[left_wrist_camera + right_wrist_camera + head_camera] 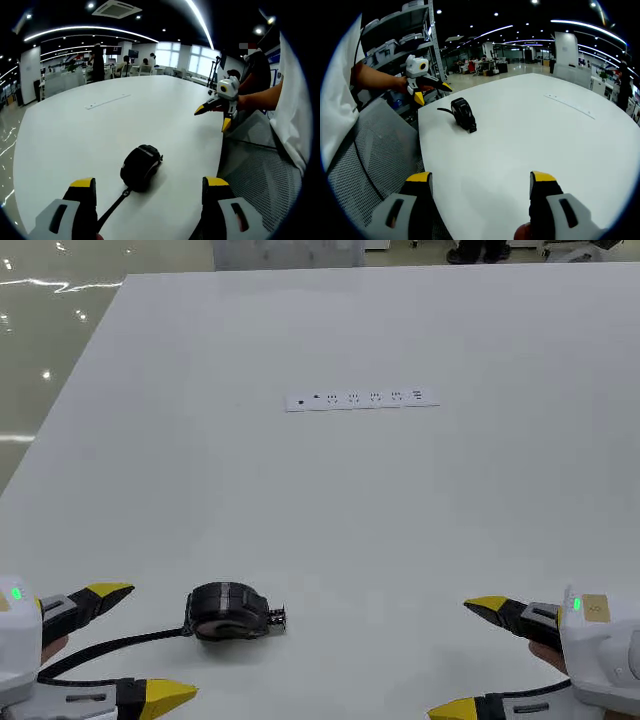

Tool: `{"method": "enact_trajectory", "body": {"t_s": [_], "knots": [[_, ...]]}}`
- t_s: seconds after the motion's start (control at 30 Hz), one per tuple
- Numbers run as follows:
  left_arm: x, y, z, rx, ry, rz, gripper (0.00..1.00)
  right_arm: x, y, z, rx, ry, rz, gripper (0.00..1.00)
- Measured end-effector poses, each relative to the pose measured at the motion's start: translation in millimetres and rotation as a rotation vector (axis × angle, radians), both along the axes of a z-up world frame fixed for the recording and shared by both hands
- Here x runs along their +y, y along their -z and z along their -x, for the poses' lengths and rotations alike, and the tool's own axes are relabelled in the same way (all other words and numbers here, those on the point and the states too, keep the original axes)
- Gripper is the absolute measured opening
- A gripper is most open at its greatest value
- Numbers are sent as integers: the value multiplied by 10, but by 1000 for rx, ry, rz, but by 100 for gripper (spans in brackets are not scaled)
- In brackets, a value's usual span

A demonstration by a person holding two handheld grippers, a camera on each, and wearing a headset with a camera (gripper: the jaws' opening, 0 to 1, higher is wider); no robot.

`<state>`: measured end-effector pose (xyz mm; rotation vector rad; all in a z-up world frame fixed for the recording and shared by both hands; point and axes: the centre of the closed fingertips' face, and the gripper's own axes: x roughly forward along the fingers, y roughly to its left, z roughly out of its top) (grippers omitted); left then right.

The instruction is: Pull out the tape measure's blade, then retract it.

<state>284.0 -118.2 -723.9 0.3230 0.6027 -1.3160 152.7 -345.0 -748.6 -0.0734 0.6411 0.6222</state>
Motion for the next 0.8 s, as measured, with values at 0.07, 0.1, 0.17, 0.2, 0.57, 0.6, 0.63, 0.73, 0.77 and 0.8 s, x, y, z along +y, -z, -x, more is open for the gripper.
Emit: {"method": "enact_trajectory", "body": {"t_s": [0.07,0.1,0.17,0.2,0.57,0.6,0.63,0.73,0.77,0.8], "knots": [[-12,27,3,-2,27,-17,83,24,1,-4,-3,-25,-4,80],[-21,28,-1,-1,31,-17,82,34,0,-11,-3,-31,-4,80],[-29,49,-22,1,43,-23,82,56,1,-37,-4,-42,-11,80],[-33,60,-31,3,47,-25,81,62,7,-48,-2,-44,-12,80],[-114,266,-77,7,149,-82,75,112,133,-107,14,-77,-9,79],[-122,284,-82,0,159,-86,74,112,155,-119,18,-77,-10,79],[-126,295,-83,-3,168,-91,73,116,167,-124,21,-78,-8,79],[-152,323,-99,-4,185,-98,72,128,214,-147,28,-84,-7,79],[-163,335,-105,0,193,-99,71,134,230,-162,30,-86,-5,79],[-171,341,-113,0,197,-98,71,141,240,-174,31,-87,-4,79]]}}
